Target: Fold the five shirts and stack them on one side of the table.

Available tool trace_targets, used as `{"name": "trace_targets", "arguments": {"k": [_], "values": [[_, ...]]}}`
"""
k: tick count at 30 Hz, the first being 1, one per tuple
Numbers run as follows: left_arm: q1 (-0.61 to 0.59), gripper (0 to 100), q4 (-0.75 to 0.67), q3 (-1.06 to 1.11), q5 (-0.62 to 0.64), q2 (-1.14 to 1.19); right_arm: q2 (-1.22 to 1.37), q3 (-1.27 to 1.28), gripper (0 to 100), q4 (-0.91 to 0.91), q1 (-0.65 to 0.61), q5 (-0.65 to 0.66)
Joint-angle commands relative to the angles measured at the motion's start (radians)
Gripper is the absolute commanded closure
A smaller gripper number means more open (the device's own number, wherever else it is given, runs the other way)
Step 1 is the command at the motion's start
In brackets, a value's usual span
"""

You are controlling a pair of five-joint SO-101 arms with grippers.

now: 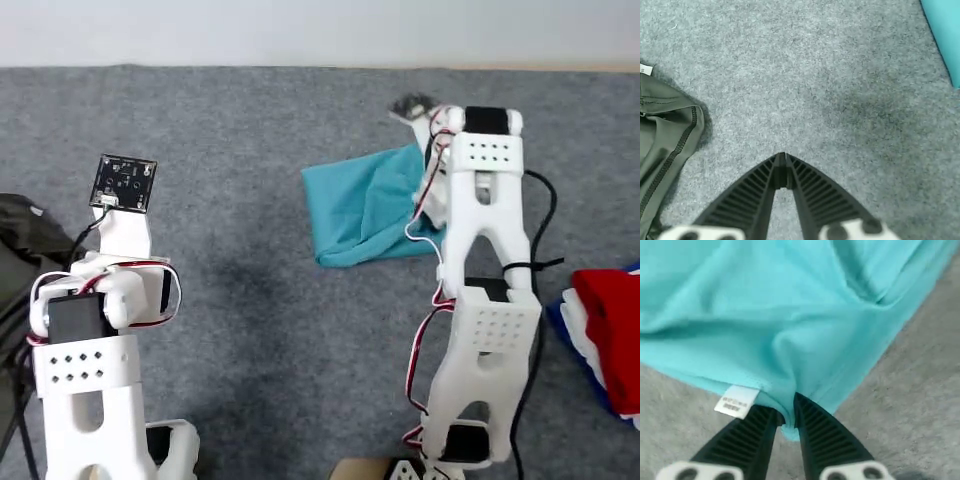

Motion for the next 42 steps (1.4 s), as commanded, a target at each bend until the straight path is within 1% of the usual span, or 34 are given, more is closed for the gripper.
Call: {"name": "trace_targets", "arguments": {"k": [1, 4, 6, 13, 17, 22, 28, 31, 33, 37, 42], "values": [[0.002, 100, 0.003, -0.005, 0.000, -0.017, -0.071, 0.029, 90.8, 0.033, 0.025, 0.048], [0.002, 100, 0.003, -0.005, 0.000, -0.017, -0.084, 0.025, 76.4, 0.033, 0.021, 0.048], [0.002, 100, 0.003, -0.005, 0.000, -0.017, -0.094, -0.014, 71.4, 0.033, 0.004, 0.046], [0.002, 100, 0.003, -0.005, 0.000, -0.017, -0.120, -0.184, 71.3, 0.033, -0.105, 0.044], [0.002, 100, 0.003, -0.005, 0.000, -0.017, -0.122, -0.232, 71.3, 0.035, -0.150, 0.044], [0.002, 100, 0.003, -0.005, 0.000, -0.017, -0.153, -0.221, 71.3, 0.041, -0.131, 0.046], [0.002, 100, 0.003, -0.005, 0.000, -0.017, -0.234, -0.094, 71.2, 0.038, -0.079, 0.083], [0.003, 100, -0.002, -0.005, 0.000, -0.017, -0.229, -0.081, 71.3, 0.031, -0.094, 0.051], [0.003, 100, -0.002, -0.005, 0.000, -0.017, -0.199, -0.081, 71.3, 0.002, -0.110, 0.012], [0.003, 100, -0.002, -0.005, 0.000, -0.017, -0.113, -0.081, 71.3, -0.125, -0.142, -0.080], [0.003, 100, 0.002, -0.005, 0.000, -0.017, 0.005, -0.081, 71.3, -0.282, -0.185, -0.127]]}}
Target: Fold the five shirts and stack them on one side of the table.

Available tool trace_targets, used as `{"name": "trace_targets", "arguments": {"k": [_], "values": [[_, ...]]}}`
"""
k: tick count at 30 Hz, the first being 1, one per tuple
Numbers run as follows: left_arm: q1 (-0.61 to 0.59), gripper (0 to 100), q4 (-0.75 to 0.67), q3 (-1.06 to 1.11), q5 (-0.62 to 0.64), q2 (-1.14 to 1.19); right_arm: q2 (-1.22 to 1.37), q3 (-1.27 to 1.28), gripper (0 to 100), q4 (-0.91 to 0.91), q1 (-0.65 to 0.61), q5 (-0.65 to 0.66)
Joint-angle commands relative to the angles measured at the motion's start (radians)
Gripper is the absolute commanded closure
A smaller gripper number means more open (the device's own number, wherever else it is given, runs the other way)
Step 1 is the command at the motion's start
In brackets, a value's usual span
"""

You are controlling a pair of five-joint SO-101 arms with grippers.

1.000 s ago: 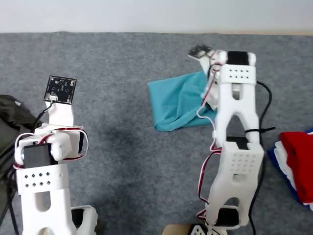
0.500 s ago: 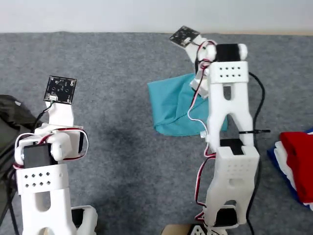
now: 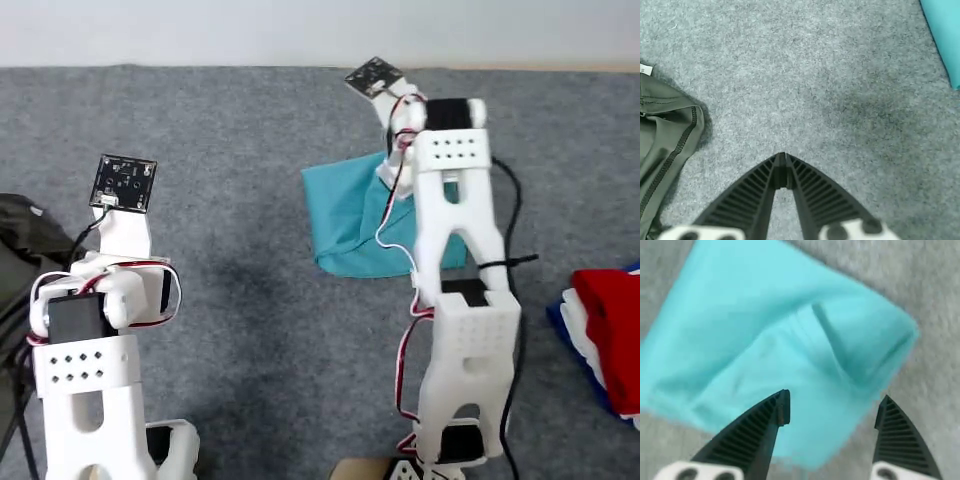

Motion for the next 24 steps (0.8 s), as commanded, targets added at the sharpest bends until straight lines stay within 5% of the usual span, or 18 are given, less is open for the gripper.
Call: {"name": "trace_targets", "arguments": {"k": [1, 8, 15, 24], "values": [[0.003, 100, 0.002, -0.005, 0.000, -0.017, 0.042, -0.002, 71.3, -0.101, -0.035, -0.031], [0.003, 100, 0.002, -0.005, 0.000, -0.017, 0.154, -0.002, 72.3, -0.168, -0.048, -0.028], [0.002, 100, 0.003, -0.005, 0.000, -0.017, 0.107, -0.003, 97.1, -0.142, -0.045, 0.064], [0.002, 100, 0.003, -0.005, 0.000, -0.017, -0.015, -0.003, 98.7, 0.036, -0.022, 0.184]]}}
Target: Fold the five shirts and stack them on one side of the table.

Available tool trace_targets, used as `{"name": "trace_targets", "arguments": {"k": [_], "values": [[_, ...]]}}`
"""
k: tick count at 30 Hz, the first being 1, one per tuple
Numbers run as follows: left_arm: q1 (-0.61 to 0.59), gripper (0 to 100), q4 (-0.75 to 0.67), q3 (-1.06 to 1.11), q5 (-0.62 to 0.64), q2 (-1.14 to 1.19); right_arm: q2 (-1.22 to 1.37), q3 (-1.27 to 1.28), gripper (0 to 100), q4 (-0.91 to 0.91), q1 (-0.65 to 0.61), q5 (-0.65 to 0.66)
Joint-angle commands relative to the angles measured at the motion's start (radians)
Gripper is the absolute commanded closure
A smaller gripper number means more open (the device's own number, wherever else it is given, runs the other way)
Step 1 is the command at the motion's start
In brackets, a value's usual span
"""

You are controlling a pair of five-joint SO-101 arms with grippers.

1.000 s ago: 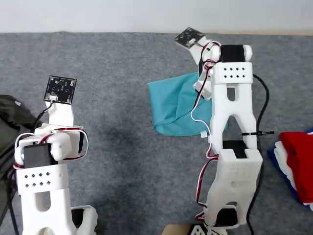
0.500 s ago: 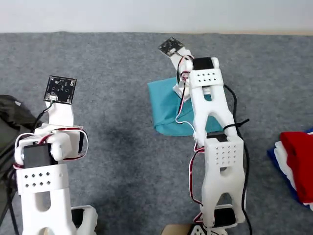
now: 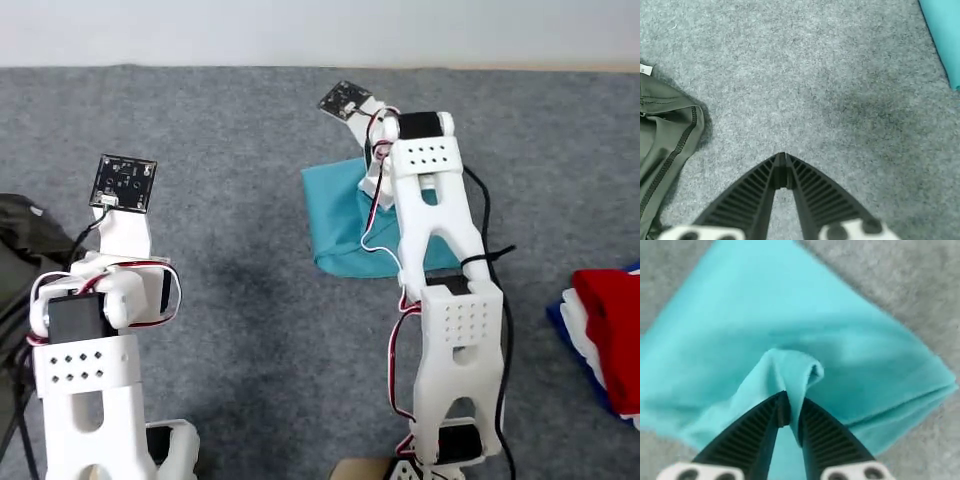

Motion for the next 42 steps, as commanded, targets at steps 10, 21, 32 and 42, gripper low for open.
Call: {"name": "trace_targets", "arguments": {"k": [10, 21, 32, 42], "values": [[0.002, 100, 0.003, -0.005, 0.000, -0.017, -0.107, 0.002, 98.7, 0.260, 0.226, 0.135], [0.003, 100, 0.003, -0.005, 0.000, -0.017, -0.015, -0.003, 73.4, 0.259, 0.311, 0.210], [0.003, 100, 0.003, -0.005, 0.000, -0.017, -0.182, 0.002, 74.5, 0.265, 0.182, 0.157], [0.003, 100, 0.003, -0.005, 0.000, -0.017, -0.047, -0.002, 98.7, 0.214, 0.081, 0.103]]}}
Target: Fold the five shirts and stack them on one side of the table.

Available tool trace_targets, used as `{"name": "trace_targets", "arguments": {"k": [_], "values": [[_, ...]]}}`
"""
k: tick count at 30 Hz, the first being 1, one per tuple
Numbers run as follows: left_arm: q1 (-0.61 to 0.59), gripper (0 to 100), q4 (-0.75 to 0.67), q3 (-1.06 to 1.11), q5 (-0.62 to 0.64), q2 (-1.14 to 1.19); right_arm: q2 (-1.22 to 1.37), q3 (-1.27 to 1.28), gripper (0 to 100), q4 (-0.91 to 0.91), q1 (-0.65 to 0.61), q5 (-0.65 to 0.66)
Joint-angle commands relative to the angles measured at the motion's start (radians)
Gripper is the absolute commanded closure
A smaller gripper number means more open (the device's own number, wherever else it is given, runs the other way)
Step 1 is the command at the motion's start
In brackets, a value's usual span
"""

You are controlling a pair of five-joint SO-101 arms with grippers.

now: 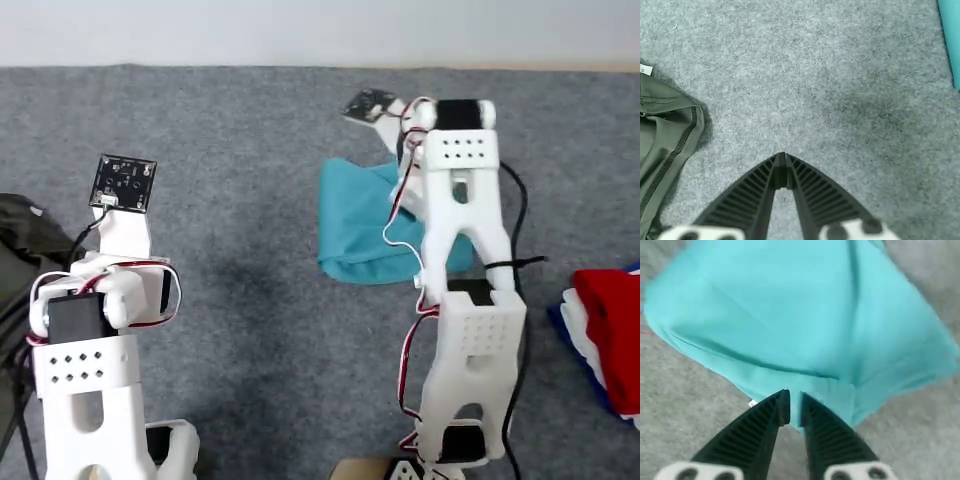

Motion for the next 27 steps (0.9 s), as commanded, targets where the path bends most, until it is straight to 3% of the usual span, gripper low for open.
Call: {"name": "trace_targets", "arguments": {"k": [1, 8, 11, 19, 27], "values": [[0.003, 100, 0.003, -0.005, 0.000, -0.017, 0.036, -0.008, 99.0, -0.030, -0.004, -0.011], [0.002, 100, 0.003, -0.005, 0.000, -0.017, 0.099, -0.008, 98.9, -0.028, 0.004, -0.008], [0.002, 100, 0.003, -0.005, 0.000, -0.017, 0.088, -0.003, 98.9, 0.048, 0.033, -0.008], [0.002, 100, 0.000, -0.005, 0.000, -0.017, -0.065, 0.130, 98.9, 0.048, 0.154, -0.008], [0.003, 100, -0.003, -0.005, 0.000, -0.017, -0.142, 0.167, 98.9, -0.058, 0.079, -0.012]]}}
